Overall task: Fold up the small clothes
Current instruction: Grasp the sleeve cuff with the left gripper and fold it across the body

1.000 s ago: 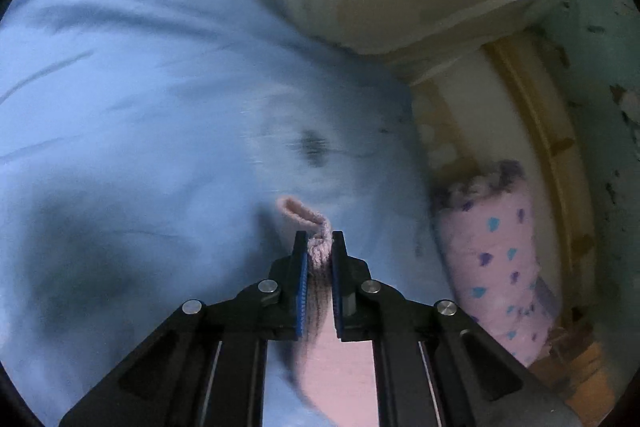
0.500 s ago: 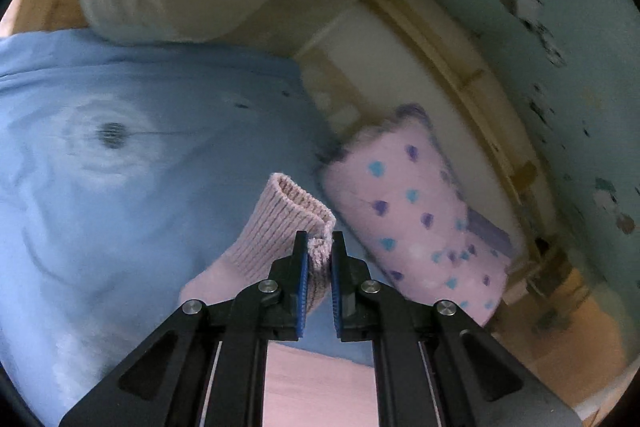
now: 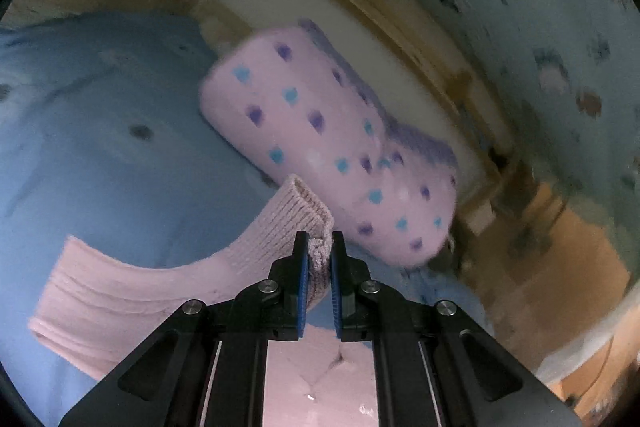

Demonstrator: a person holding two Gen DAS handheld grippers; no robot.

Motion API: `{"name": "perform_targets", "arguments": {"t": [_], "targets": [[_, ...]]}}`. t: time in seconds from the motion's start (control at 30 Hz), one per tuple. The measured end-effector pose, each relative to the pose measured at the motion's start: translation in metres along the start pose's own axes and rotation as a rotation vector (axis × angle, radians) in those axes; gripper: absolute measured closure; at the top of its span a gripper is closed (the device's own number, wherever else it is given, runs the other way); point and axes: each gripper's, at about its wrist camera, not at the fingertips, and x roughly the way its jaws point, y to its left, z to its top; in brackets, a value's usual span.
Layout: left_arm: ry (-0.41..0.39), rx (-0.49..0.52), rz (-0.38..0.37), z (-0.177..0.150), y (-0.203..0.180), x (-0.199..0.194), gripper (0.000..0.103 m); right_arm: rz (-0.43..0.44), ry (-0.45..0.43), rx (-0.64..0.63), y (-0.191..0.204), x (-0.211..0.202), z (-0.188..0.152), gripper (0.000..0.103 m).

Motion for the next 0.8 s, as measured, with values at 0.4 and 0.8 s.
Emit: {"name": "perform_targets", "arguments": {"t": [0.4, 0.8], "targets": [[0.219, 0.177, -0.015, -0.136, -0.087, 0.099, 0.1, -0.022, -0.029, 0.113, -0.057, -0.021, 0.004, 0.0], [0.245, 0.239, -0.049, -0.178, -0.119, 0.112, 0.1, -0.008, -0.016, 0.072, -0.044, -0.017, 0.004, 0.0]]}}
